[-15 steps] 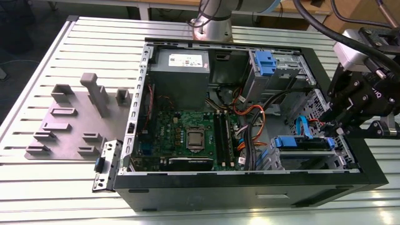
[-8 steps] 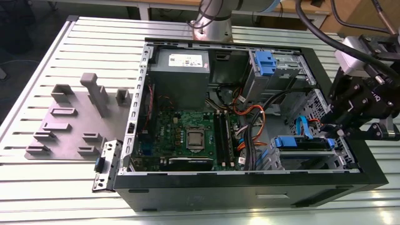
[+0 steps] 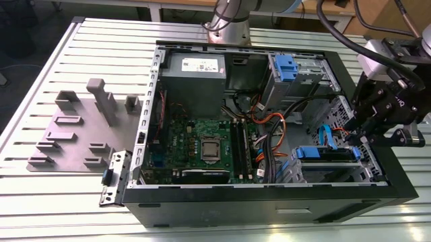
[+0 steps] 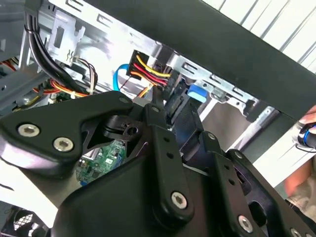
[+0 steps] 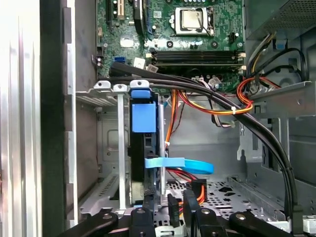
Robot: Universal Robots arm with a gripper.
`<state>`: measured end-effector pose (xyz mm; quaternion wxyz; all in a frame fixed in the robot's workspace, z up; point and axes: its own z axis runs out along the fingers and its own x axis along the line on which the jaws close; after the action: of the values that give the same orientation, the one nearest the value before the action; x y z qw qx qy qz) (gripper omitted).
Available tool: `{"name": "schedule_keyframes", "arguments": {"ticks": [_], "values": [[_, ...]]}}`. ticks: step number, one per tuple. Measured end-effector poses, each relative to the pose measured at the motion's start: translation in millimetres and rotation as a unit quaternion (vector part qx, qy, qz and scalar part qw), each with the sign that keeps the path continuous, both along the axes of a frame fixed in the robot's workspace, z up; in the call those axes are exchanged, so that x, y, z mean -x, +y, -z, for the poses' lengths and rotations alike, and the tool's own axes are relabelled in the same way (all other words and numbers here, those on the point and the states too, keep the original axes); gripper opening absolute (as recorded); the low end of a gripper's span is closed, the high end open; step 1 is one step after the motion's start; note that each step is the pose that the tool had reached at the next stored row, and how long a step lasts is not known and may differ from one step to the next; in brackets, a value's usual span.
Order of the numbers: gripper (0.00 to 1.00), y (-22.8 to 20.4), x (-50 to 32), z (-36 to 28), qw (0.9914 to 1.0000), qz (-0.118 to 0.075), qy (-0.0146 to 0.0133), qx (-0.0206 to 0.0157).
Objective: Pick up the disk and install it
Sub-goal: 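Insert the second disk wire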
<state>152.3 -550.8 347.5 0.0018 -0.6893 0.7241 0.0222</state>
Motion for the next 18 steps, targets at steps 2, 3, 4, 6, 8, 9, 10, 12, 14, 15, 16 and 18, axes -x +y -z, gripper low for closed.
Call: {"name": "schedule_keyframes", "arguments": {"ticks": [2, 3, 4, 6, 8, 9, 10, 12, 14, 15, 16, 18], "values": [[0.37, 1.5, -2.4, 1.4, 1.00000, 0.000, 0.0003, 0.0006], [0.37, 2.0, -3.7, 2.0, 1.00000, 0.000, 0.0004, 0.0010], [0.37, 2.6, -4.8, 2.8, 1.00000, 0.000, 0.0006, 0.0013], [0.37, 3.4, -5.5, 5.8, 1.00000, 0.000, 0.0008, 0.0017], [0.37, 4.3, -6.0, 9.3, 1.00000, 0.000, 0.0011, 0.0021], [0.37, 4.7, -6.2, 10.2, 1.00000, 0.000, 0.0013, 0.0020], [0.37, 4.7, -6.2, 10.2, 1.00000, 0.000, 0.0013, 0.0021], [0.37, 4.7, -6.2, 10.2, 1.00000, 0.000, 0.0013, 0.0021], [0.37, 4.8, -6.2, 10.3, 1.00000, 0.000, 0.0013, 0.0021], [0.37, 4.8, -6.2, 10.3, 1.00000, 0.000, 0.0013, 0.0020], [0.37, 4.8, -6.2, 10.3, 1.00000, 0.000, 0.0013, 0.0020], [0.29, 4.8, -6.2, 10.3, 1.00000, 0.000, 0.0013, 0.0021]]}}
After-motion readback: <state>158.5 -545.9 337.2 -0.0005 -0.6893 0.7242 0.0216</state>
